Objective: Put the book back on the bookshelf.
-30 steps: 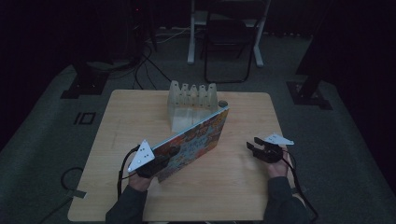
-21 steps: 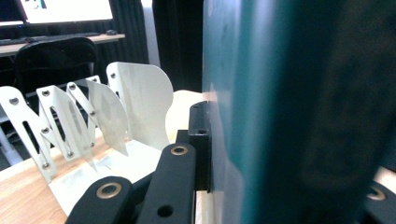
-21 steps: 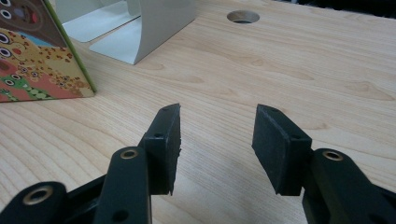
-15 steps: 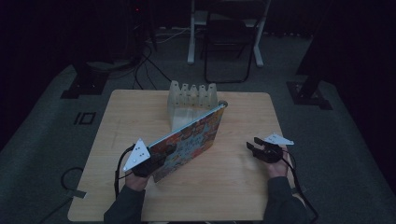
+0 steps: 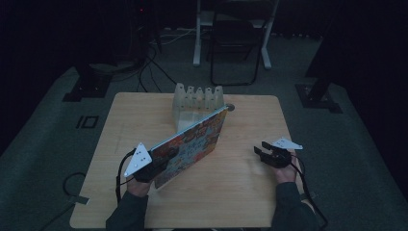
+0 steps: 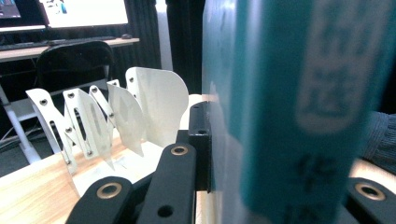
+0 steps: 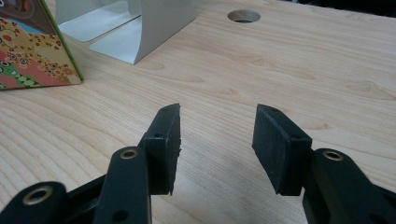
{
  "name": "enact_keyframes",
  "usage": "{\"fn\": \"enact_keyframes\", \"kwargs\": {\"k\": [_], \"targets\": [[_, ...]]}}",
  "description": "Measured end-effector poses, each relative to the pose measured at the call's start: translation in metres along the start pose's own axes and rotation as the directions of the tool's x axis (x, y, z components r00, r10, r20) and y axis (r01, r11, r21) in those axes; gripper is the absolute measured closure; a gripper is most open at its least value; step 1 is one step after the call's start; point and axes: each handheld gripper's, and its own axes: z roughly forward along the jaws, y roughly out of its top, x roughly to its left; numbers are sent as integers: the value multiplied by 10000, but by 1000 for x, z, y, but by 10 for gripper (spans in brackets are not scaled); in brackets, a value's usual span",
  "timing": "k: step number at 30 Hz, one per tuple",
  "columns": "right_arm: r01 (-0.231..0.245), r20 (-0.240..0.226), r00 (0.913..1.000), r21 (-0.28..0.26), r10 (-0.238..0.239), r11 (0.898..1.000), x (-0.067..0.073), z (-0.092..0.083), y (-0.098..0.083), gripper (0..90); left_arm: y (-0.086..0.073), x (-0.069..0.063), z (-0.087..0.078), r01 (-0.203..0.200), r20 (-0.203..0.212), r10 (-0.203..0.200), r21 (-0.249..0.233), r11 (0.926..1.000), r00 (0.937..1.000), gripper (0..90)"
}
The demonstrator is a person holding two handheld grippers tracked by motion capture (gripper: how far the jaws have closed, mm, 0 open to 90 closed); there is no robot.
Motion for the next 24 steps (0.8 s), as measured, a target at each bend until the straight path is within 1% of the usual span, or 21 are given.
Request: {"fn": "enact_keyframes", "kwargs": {"k": [5,9,11,13,20,24], "targets": [[2,1,10000,-9,-2,10000,0,0,0,513,0,2,-2,81,-39,-81,-51,10000,10000,818],[0,-2,10000,-13,0,10000,0,0,0,513,0,4,-4,62,-135,-62,-27,10000,9999,818],[-4,-8,10000,-5,4,10000,0,0,0,513,0,6,-6,151,-174,-151,-35,9999,9997,818],[-9,-6,10000,0,9,10000,0,0,0,513,-1,8,-8,203,-153,-203,0,9998,9997,817],[13,-27,10000,19,-13,10000,0,1,0,513,-9,17,-12,553,-73,-553,-109,9984,9984,815],[29,-31,10000,17,-29,10000,0,1,-1,512,-13,20,-13,602,-30,-603,-137,9981,9982,814]]}}
